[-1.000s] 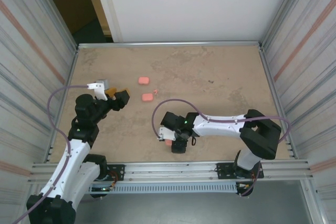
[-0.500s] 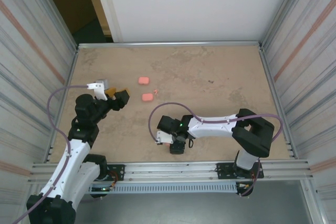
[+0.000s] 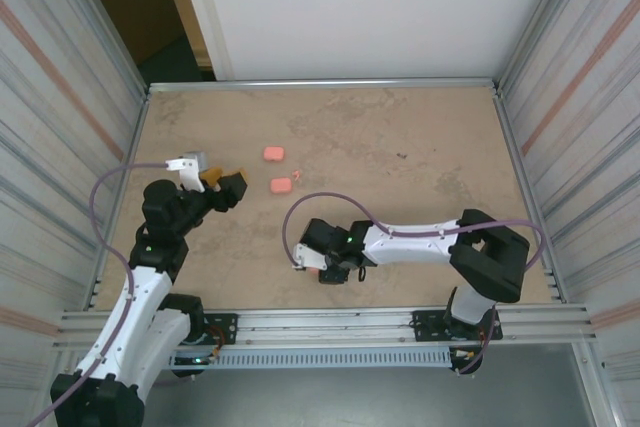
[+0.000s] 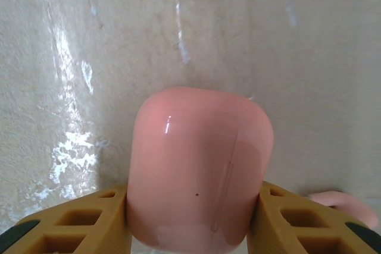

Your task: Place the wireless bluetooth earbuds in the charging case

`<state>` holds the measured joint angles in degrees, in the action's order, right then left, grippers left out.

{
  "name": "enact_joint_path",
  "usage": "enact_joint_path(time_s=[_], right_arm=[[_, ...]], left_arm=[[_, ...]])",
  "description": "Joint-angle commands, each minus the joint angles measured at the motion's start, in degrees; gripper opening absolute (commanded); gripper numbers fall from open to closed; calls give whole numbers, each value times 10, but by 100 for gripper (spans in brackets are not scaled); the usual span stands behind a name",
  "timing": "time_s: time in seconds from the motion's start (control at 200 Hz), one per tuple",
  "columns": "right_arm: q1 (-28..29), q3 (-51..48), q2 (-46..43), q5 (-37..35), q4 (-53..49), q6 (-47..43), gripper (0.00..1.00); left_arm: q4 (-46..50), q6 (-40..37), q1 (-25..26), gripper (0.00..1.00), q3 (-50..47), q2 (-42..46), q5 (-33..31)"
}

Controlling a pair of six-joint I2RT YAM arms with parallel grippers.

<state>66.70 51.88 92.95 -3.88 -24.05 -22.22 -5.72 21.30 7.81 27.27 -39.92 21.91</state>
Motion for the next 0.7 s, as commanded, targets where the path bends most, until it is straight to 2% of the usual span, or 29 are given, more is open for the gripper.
enact_joint_path(time_s=[0.0,0.381,0.692], right_arm=[[-7,-12,-40,-12,33,-21,42],[-74,-42,-170,12,100,-57,42],[-131,-68,-238,-13,143,-77,43]], left_arm=[[7,16,-5,75,0,10,42],[-7,39,8,75,20,-35,203],[-2,-2,128,75,71,-109,194]])
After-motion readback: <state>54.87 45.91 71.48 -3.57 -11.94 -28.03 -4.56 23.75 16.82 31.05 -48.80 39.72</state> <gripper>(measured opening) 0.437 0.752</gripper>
